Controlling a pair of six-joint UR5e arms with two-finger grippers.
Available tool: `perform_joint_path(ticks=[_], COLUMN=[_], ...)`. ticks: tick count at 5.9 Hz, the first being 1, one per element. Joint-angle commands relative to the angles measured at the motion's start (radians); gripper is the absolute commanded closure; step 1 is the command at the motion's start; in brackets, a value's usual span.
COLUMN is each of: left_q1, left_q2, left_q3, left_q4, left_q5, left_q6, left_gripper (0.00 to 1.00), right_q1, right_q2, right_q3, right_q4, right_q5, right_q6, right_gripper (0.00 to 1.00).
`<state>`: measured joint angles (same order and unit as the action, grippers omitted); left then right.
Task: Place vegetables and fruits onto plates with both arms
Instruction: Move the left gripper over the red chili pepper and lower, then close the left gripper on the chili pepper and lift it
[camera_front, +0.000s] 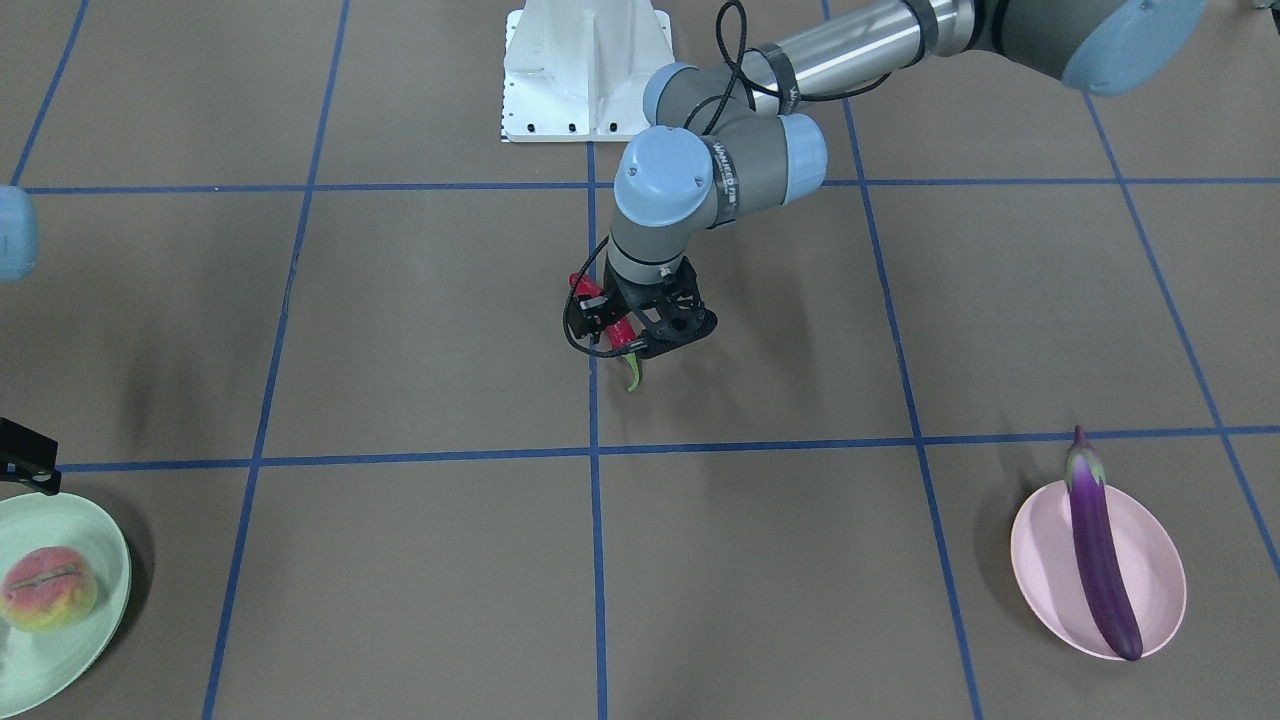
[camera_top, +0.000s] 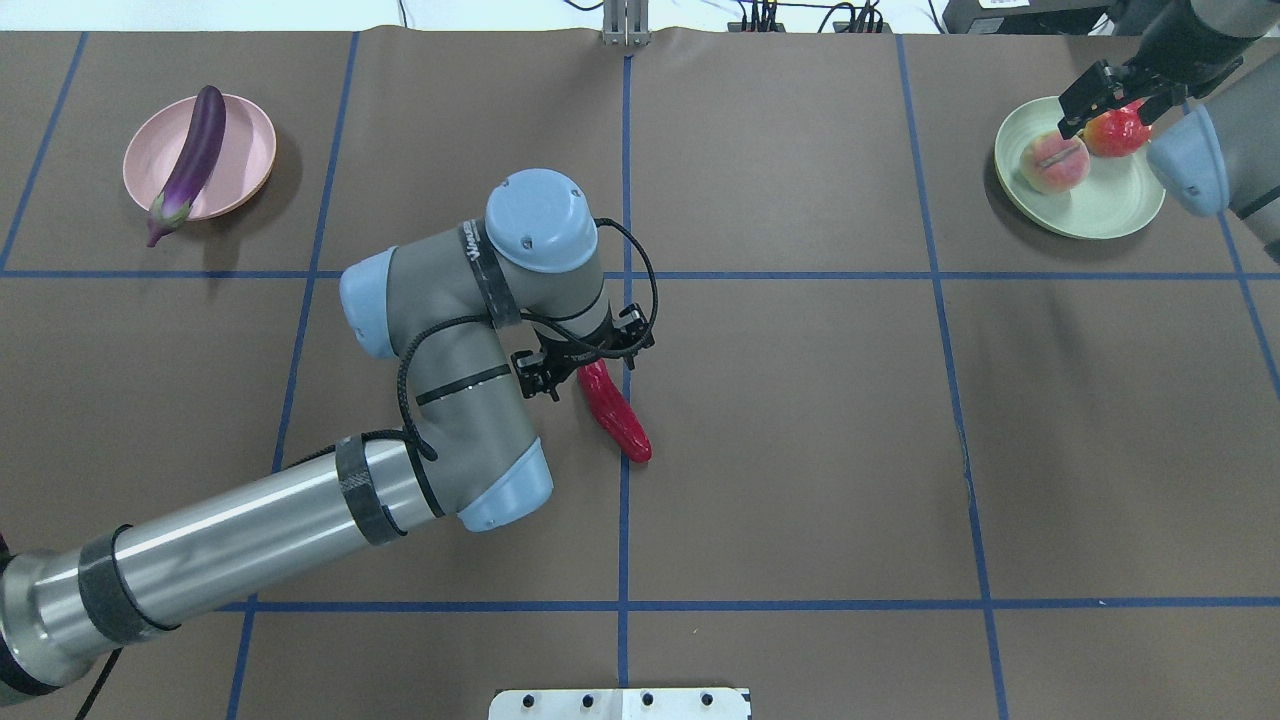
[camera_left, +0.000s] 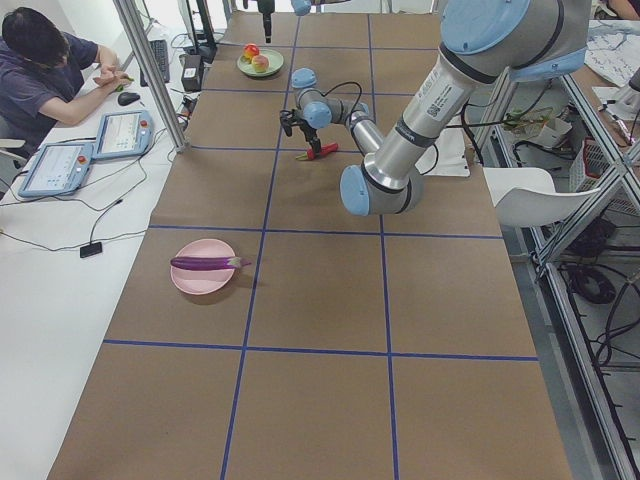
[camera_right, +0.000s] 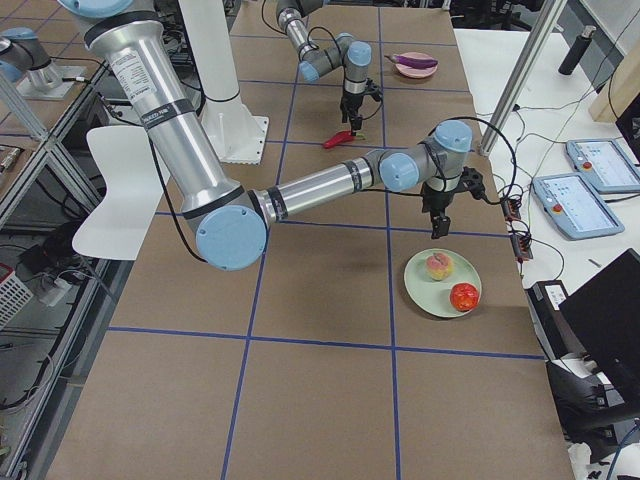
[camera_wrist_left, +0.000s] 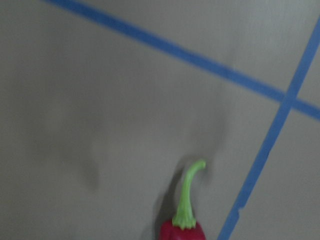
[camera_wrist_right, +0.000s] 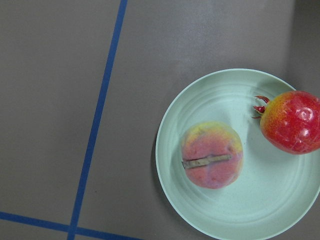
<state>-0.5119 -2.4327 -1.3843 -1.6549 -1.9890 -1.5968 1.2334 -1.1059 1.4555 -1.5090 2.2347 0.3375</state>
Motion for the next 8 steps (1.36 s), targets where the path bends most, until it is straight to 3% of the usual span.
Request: perform_joint_path(ticks=[1,2,3,6,8], left_q1=[0.067,0.069,0.067,-0.028,-0.194], left_q2=[-0.012,-0.015,-0.017,-0.016,-0.003], left_q3=[0.002,0.005,0.004,-0.037,-0.093], left_q4=[0.049,0.049,0.049,0.078,0.252], left_q5=[0.067,0.075,0.076,0.072,0.038], left_q6=[-0.003,0.006,0.006,0.108,0.449], left_gripper=[0.1,0.5,1.0,1.0,1.0], right_q1=[-0.002,-0.002,-0.002,-0.002,-0.002], right_q2=[0.0,0.0,0.0,0.0,-0.003], right_q3=[-0.003,-0.004,-0.004,-0.003,-0.003], right_q4=[0.001,0.001,0.001,0.003,0.004], right_q5=[0.0,-0.001,0.0,-0.001,0.0], right_q6=[0.0,0.0,0.0,0.0,0.0], right_gripper=[0.0,0.0,0.0,0.0,0.0])
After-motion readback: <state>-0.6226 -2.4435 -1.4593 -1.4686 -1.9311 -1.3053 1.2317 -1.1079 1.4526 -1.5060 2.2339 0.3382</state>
